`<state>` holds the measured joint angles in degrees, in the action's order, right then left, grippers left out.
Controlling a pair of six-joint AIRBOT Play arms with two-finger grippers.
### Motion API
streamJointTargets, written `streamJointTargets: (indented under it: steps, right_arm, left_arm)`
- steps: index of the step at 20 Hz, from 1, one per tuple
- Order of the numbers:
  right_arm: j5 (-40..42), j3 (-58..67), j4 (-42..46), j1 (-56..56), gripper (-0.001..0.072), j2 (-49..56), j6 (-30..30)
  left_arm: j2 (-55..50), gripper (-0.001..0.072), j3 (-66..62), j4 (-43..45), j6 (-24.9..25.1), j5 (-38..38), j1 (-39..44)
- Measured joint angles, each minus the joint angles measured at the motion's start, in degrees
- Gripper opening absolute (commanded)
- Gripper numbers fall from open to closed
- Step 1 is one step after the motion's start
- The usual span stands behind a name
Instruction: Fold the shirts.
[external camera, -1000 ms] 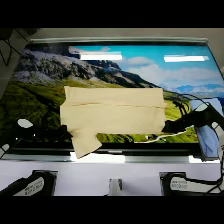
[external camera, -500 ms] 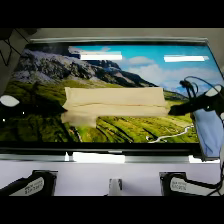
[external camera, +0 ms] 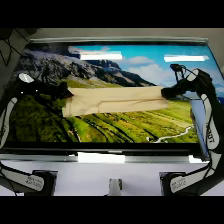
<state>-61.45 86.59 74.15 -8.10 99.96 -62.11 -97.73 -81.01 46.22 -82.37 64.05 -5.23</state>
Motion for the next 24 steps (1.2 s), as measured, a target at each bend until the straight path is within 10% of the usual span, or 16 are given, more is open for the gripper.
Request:
streamJointTargets:
  steps: [1,2,7,16,20,22,24]
  right_arm:
    - [0.24,0.39,0.07,0.22,0.0437,1.05,-0.31]
    - [0.59,0.87,0.00,0.31,0.0506,1.84,-0.33]
    - [-0.20,5.53,1.62,-2.03,0.0679,2.97,2.19]
    - [-6.19,7.32,-16.92,-7.56,0.0680,10.84,3.41]
    - [-6.64,7.54,-19.93,-5.84,0.0616,12.70,1.92]
    - [-7.04,7.58,-19.23,-4.83,0.0451,13.14,1.33]
    - [-8.24,7.50,-18.03,-3.63,0.0020,13.53,1.03]
  left_arm:
    - [-1.79,0.0443,-0.96,0.00,-0.46,0.35,0.00]
    - [-3.10,0.0683,-1.73,0.00,-0.96,0.50,-0.02]
    - [-4.57,0.0667,-7.08,-0.15,1.36,3.28,-1.33]
    - [3.39,0.0665,-12.72,-0.70,4.11,5.29,-1.27]
    - [6.54,0.0664,-13.05,-1.68,4.57,5.57,-0.04]
    - [7.39,0.0663,-13.07,-2.75,4.61,5.60,1.03]
    - [7.74,0.0661,-13.07,-3.45,4.68,5.64,2.43]
